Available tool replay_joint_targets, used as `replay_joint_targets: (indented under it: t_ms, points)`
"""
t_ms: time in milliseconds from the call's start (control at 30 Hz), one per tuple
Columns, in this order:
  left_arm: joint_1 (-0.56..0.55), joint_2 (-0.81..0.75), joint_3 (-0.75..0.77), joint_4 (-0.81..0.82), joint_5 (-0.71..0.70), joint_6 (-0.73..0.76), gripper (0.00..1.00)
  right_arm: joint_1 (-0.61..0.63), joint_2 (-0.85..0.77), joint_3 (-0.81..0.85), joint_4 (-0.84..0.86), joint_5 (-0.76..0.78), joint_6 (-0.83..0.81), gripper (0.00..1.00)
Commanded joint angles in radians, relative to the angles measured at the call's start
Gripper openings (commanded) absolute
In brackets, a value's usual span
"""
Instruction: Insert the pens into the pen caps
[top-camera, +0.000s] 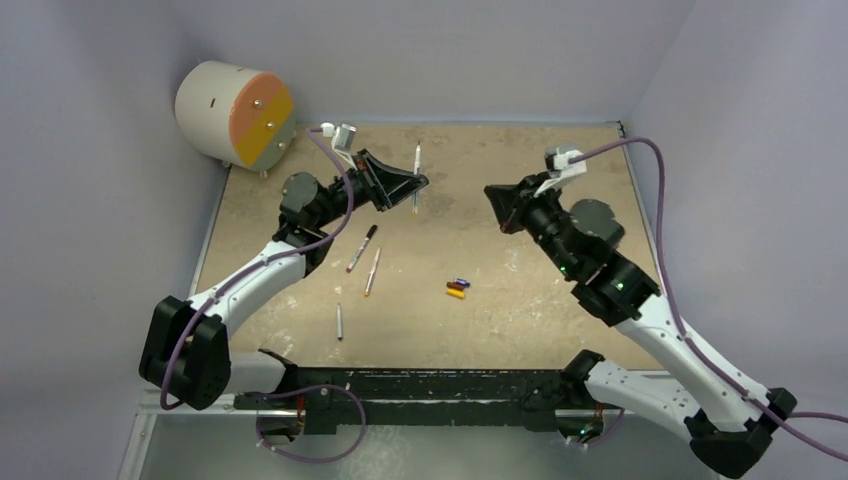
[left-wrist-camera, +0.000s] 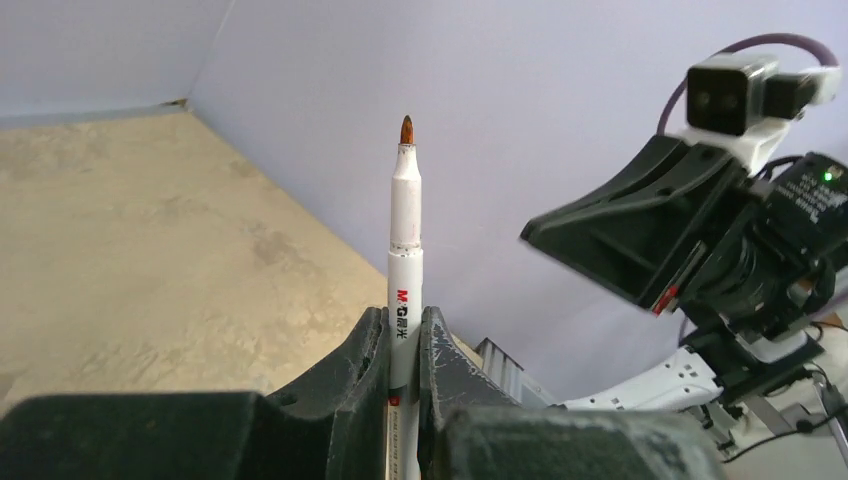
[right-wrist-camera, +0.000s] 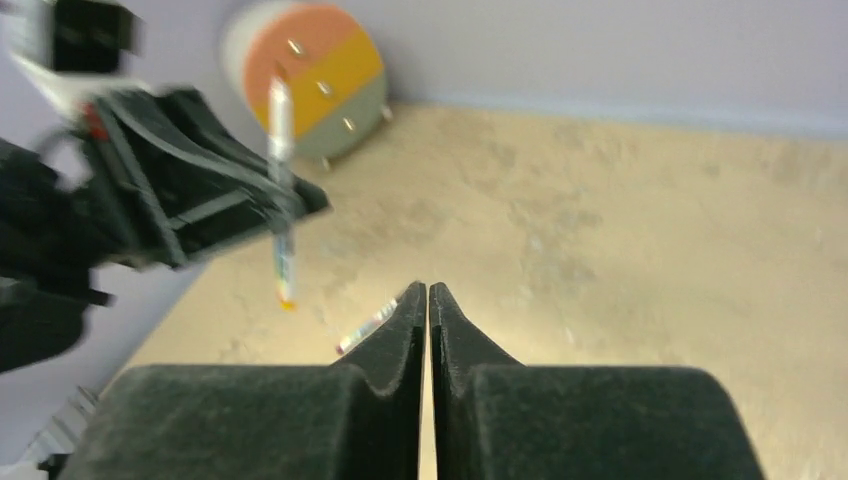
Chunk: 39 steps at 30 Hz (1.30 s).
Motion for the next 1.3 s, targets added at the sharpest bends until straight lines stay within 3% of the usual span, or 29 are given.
replay_joint_targets:
  t_ms: [0,267,333,400,667,1067,1267]
  points:
    - [0.007,-0.029,-0.006,-0.069,-0.082,0.031,0.0,-0.011,0.092,-0.125,-0.18,0.048,0.086,0.0]
    - [0.007,-0.026,0.009,-0.12,-0.077,0.051,0.0,0.013,0.216,-0.42,0.101,-0.045,0.197,0.0]
    - [0.007,-0.026,0.006,-0.132,-0.077,0.059,0.0,0.015,0.247,-0.436,0.111,-0.031,0.195,0.17]
    - [0.007,-0.022,0.002,-0.131,-0.078,0.059,0.0,0.015,0.293,-0.437,0.098,-0.014,0.187,0.26]
    - [0.007,-0.013,-0.001,-0.154,-0.076,0.062,0.0,0.015,0.466,-0.412,0.169,-0.05,0.108,0.44]
    - [0.007,-0.028,0.013,-0.249,-0.092,0.12,0.0,0.088,0.555,-0.385,0.226,-0.086,0.117,0.39]
    - [0.007,-0.04,0.003,-0.261,-0.096,0.127,0.0,0.148,0.562,-0.381,0.21,-0.062,0.151,0.41]
